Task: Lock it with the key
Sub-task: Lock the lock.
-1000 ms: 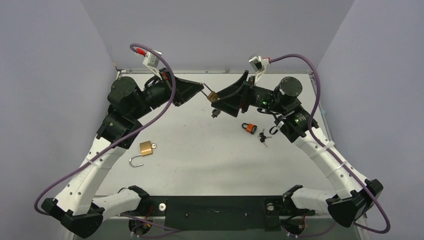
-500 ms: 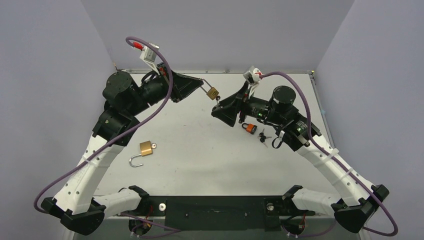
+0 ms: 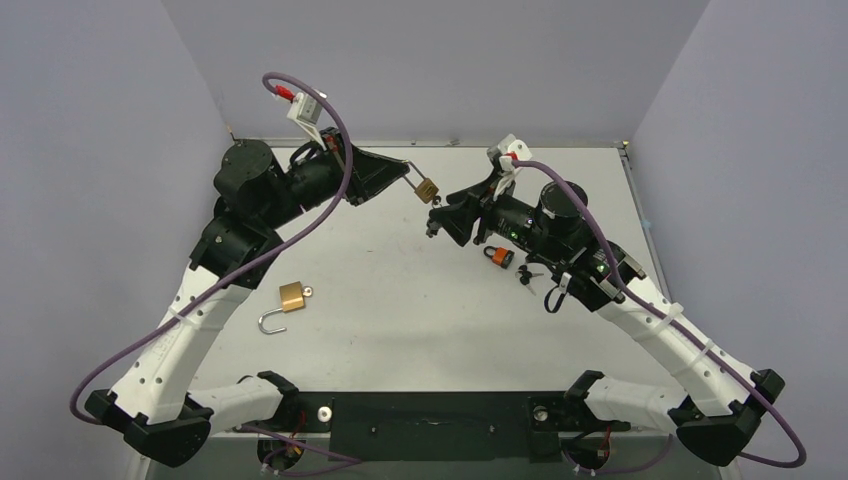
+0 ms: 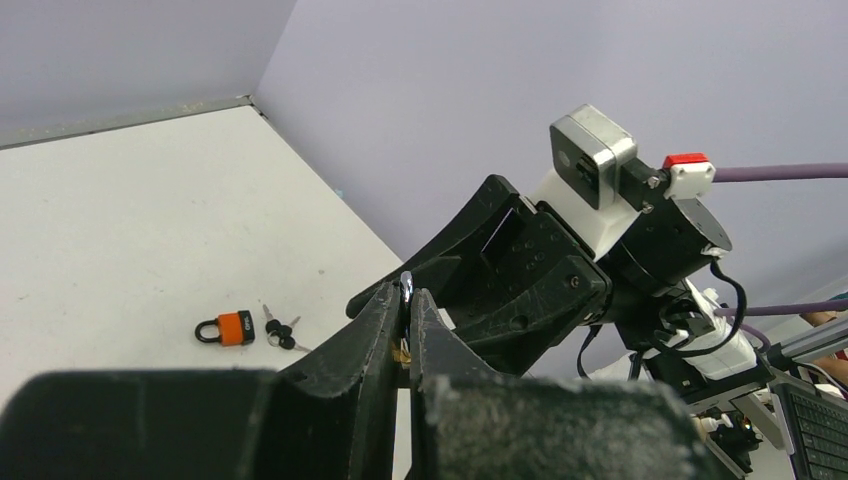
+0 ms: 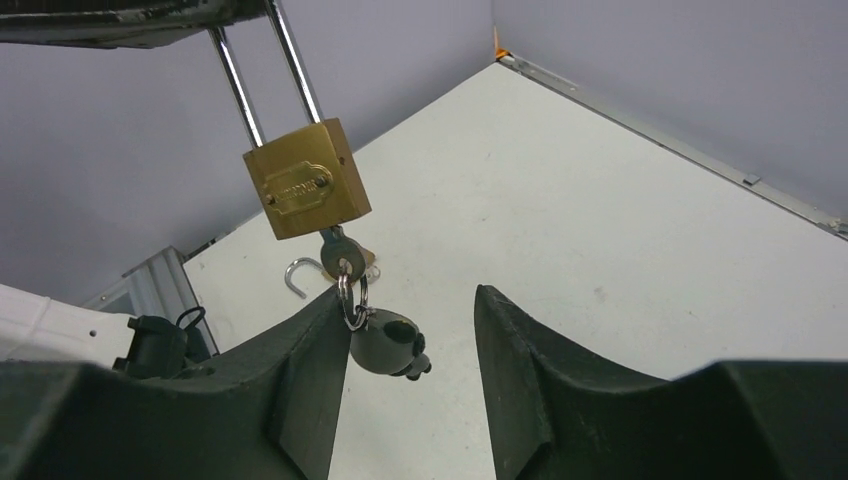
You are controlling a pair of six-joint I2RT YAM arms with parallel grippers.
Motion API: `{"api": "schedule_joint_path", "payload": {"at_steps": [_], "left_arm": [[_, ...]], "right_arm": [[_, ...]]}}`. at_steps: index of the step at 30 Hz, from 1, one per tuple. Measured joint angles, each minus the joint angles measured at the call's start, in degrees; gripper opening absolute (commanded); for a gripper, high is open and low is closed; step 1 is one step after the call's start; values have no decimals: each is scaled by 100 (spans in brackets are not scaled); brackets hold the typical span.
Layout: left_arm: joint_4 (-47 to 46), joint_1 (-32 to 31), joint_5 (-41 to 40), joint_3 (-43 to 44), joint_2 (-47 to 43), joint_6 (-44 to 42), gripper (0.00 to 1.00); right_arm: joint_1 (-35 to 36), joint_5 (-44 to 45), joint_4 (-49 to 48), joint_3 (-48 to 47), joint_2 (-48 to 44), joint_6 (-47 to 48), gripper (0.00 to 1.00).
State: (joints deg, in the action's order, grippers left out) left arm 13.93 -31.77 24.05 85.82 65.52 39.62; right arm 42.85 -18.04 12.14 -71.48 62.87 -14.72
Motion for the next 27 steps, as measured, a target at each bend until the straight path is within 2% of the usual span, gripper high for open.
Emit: {"api": "schedule_joint_path", "payload": {"at_steps": [2,5,7,8,10,27], "left_arm": [[0,0,0,0,22,0,0],[2,0,2,0,61,4,0],[4,0,2,0,90,4,0],[2,0,2,0,98,7,0],[2,0,2,0,109,7,0],[133,186,15,81,234,-146,0]], "right_arm": [[81,122,2,-44,0,63,41],[184,264,13,-87,0,133,32],[232,330,59,-118,0,192,21],[254,367,74,-131,0,212,11],[271,402,114,-153,0,264,0],[337,822,428,79,-94,382,0]]}}
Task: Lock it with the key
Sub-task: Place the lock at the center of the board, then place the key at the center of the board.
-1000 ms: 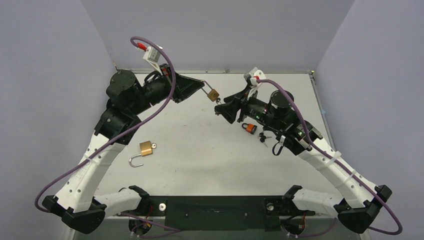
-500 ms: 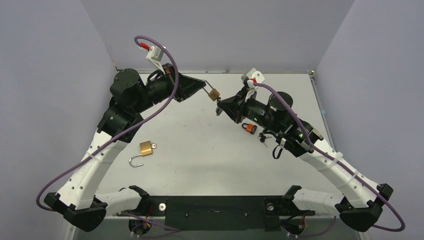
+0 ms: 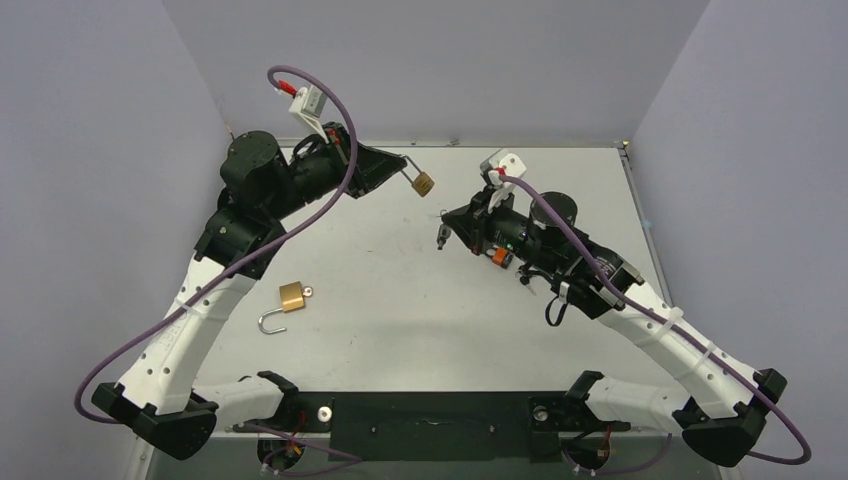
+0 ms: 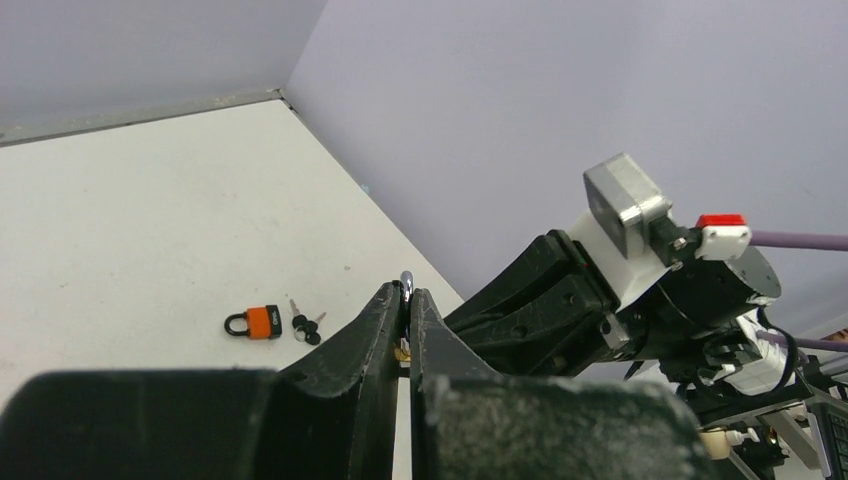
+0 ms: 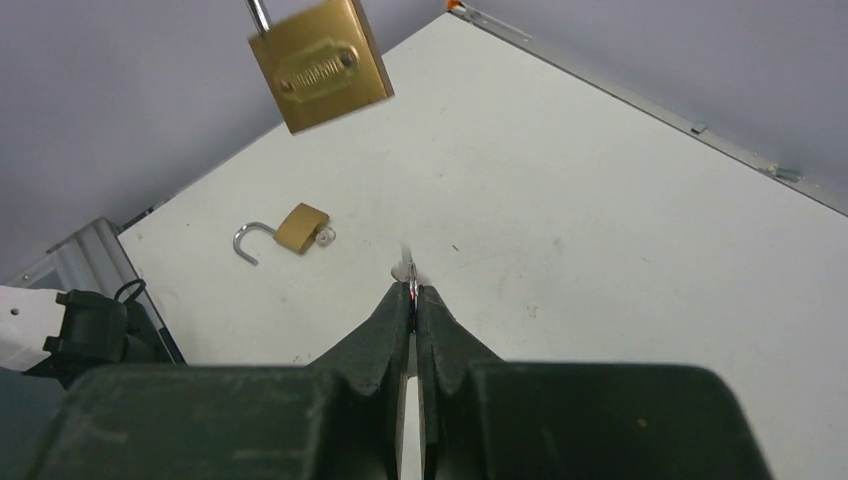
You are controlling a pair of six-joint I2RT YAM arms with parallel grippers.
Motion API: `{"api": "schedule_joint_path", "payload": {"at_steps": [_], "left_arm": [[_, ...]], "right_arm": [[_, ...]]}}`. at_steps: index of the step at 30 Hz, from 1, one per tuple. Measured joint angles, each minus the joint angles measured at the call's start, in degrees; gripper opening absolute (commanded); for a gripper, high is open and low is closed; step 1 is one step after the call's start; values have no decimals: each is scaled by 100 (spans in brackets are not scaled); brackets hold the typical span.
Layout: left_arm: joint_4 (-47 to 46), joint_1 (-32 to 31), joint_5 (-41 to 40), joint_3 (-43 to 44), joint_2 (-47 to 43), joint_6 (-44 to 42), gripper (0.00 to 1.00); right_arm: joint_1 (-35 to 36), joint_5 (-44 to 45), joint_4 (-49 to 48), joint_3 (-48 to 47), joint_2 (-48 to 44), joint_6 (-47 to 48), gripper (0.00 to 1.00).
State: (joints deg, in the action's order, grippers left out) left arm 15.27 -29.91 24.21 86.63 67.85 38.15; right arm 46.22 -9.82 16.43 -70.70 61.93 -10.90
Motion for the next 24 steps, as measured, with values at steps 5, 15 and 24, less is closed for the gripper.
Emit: {"api": "schedule_joint_path", "payload": {"at_steps": [5,15,24], "left_arm": [[-4,50,4,33,0,-11,0],[-514,33,-76,-1143,85,59,0],[-1285,-118,-249,-2914,1016,525,0]], "right_arm": [[0,155,157,286,-79,-4,0],[0,992,514,857,175,-398,0],[-118,1342,649,1561,977,-1191,0]]}}
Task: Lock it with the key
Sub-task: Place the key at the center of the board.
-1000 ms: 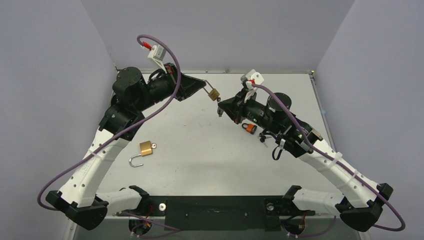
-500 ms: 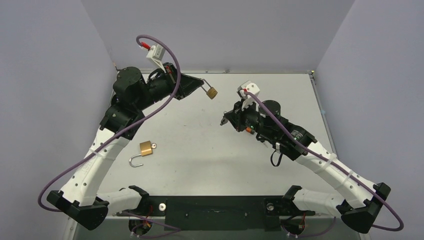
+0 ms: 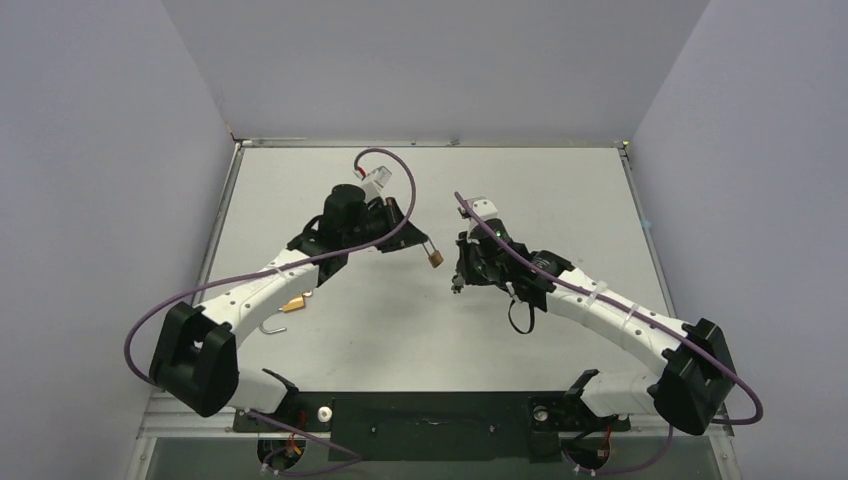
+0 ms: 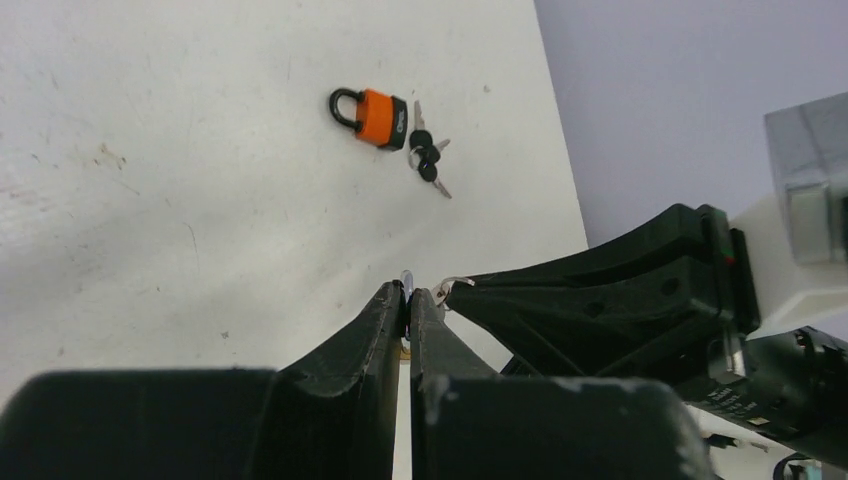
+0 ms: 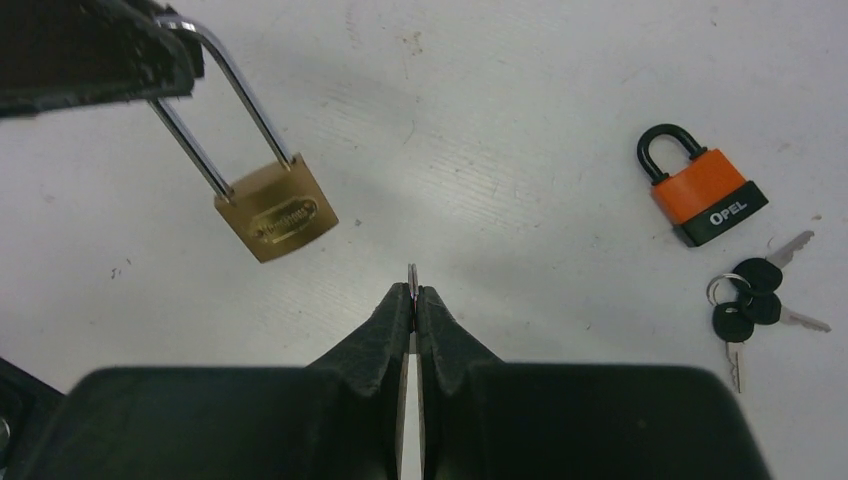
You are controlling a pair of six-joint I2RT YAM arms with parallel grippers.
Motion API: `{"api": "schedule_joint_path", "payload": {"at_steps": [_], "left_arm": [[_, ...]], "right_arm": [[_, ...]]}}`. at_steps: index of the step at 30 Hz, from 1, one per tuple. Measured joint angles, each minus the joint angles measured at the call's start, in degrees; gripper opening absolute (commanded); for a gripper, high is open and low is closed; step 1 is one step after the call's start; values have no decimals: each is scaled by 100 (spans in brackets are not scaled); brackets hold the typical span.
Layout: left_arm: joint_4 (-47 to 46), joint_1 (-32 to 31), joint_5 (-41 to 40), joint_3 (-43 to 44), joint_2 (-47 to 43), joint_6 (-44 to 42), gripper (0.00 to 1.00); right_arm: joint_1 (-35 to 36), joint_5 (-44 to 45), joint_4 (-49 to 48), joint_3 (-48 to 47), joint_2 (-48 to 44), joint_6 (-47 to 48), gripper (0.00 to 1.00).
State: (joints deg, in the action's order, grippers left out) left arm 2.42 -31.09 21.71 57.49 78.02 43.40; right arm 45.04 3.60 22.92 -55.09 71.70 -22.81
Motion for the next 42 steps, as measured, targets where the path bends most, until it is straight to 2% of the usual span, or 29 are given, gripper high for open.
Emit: {"api": "schedule_joint_path", "payload": {"at_steps": [9,13,21,23,26,29,33,42], "left_arm": [[-1370,-133,396,-780,1510,603,0],[-1633,-133,538,-809,2087,706,0],[-1727,-101,616,-791,2551,697,0],[-1628,-72,616,-737,2675,671,3],[-1381,-20,612,-599,2778,562,19],[-1043,26,535,-444,2796,389,27],[-457,52,299,-160,2796,149,34],[977,74,-682,538,2544,-457,42]], "right_arm": [[-308,-2,-225,162,844,-564,0],[-306,-35,-328,179,1158,-675,0],[-415,-35,-549,179,1650,-804,2],[-448,-33,-658,177,1722,-811,8],[-490,-35,-723,164,1814,-828,23],[-494,-66,-752,76,1930,-833,37],[-494,-118,-739,-4,2024,-798,45],[-538,-192,-715,-164,2022,-798,58]]}}
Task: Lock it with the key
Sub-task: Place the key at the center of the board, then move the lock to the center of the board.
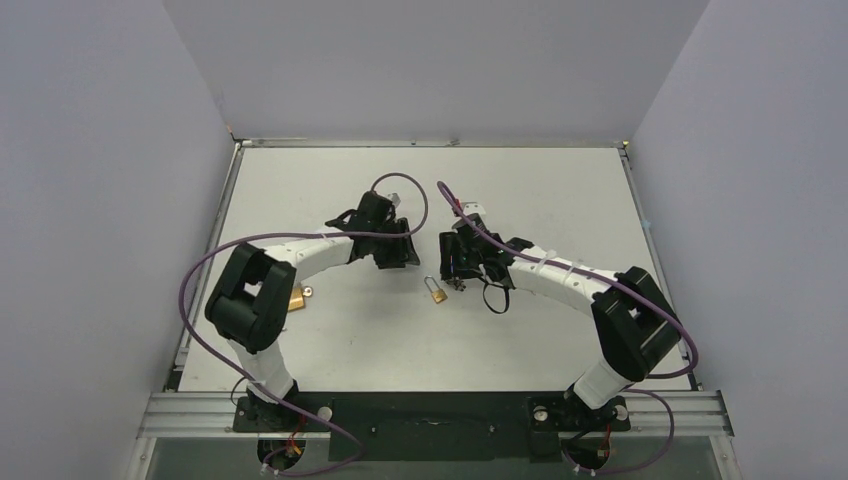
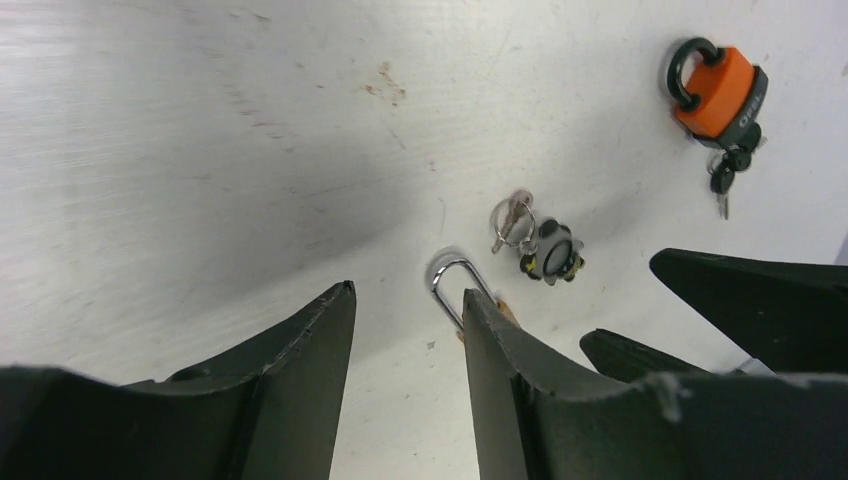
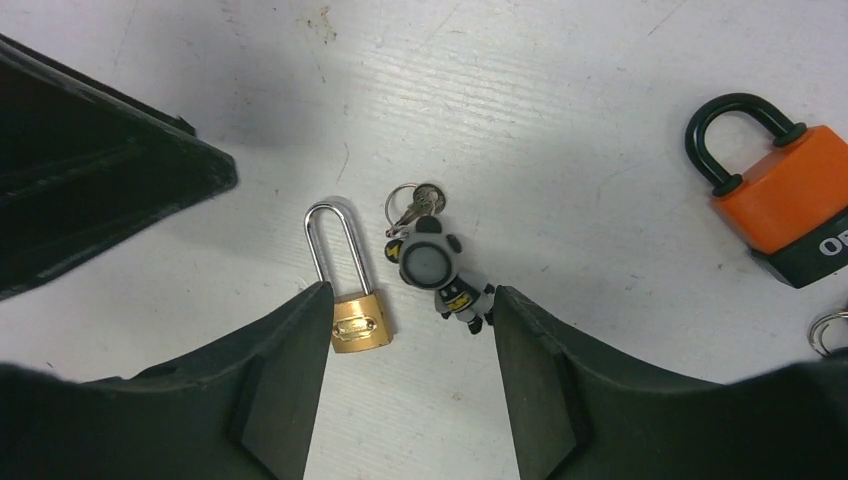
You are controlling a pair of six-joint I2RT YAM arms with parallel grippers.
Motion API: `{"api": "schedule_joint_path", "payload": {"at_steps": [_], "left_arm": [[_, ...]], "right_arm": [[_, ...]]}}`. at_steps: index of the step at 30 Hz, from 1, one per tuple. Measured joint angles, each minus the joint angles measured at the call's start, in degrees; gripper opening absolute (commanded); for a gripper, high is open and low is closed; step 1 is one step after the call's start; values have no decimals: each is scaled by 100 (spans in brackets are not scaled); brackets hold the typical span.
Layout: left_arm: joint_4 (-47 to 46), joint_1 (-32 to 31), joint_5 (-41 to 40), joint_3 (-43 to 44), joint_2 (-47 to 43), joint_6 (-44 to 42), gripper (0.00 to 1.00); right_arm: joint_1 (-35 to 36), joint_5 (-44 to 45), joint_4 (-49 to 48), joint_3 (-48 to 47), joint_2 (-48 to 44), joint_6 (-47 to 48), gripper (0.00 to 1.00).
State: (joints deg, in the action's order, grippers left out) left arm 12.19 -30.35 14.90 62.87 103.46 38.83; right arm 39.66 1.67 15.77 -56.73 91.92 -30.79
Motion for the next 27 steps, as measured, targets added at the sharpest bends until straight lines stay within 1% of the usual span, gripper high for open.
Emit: {"api": "schedule_joint_path", "payload": {"at_steps": [3,5,7,12,17,21,27], "left_arm": [[437,59,-540,59,-332,-33,46],[778,181,-960,61,-673,22,49],[1062,365,-1311,61,-1021,111,51],[1733,1080,-2245,7,-1875,295,53],[2159,1930,-2693,-444,-2382,461,54],[2632,2649,-2977,-894,-2691,800,55],[2876,3449,-3051,-1255,-3067,1453,59]], "right_arm": [[-26,-37,24,0,-48,-7,61],[-61,-63,33,0,-138,-15,62],[-70,-74,33,0,-243,-17,63],[-103,-111,-37,44,-566,-48,64],[-142,-304,-157,160,-741,-101,64],[-149,-490,-251,203,-741,-129,64],[-160,-730,-356,223,-739,-144,64]]}}
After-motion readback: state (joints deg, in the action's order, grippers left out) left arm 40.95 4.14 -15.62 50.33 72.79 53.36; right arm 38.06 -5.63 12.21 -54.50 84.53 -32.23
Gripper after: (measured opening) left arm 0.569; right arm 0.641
